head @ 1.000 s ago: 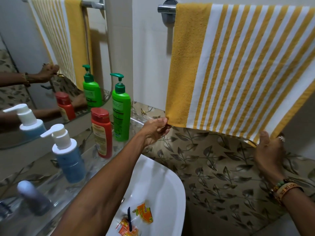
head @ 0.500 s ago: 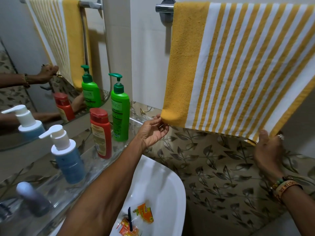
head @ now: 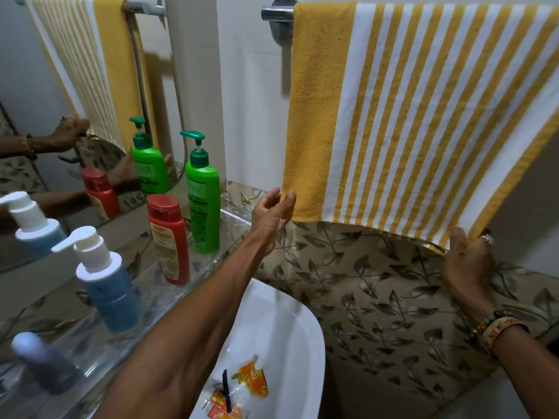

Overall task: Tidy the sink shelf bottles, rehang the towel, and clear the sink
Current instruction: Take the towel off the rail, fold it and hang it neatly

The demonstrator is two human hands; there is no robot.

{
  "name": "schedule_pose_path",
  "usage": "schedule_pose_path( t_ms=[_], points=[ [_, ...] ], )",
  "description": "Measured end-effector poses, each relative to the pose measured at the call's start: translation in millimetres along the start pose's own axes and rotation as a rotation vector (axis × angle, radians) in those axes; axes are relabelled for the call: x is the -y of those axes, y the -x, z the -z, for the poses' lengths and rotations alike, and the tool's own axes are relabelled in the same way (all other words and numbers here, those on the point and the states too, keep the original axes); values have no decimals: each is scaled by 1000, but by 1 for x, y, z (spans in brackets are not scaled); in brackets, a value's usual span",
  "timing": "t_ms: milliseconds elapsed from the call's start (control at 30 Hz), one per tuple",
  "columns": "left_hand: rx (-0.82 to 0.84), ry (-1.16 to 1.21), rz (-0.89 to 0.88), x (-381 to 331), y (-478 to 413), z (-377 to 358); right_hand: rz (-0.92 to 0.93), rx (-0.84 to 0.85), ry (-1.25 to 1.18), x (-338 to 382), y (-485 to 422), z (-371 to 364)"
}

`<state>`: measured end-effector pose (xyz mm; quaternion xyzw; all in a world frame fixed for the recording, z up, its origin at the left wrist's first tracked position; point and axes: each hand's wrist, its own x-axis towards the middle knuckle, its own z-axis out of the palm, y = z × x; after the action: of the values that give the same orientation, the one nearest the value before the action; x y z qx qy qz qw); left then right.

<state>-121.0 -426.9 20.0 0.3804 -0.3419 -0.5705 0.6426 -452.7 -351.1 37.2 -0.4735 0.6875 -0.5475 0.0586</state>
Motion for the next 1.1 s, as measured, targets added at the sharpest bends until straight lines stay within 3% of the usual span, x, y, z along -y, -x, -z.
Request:
schedule_pose_path(
  t_ms=[300,567,933,1100],
  points=[
    [187,-202,-125,-21,-7,-8,40,-4,-28,-9,-3,-3],
    [60,-556,-322,-1,-3,-10,26,5,44,-15,1,-5],
    [121,-608,-343,-1,-7,-1,59,38,98,-25,-3,1],
    [27,-705,-335,-2,-7,-1,54,72,131,-21,-3,3]
  ],
)
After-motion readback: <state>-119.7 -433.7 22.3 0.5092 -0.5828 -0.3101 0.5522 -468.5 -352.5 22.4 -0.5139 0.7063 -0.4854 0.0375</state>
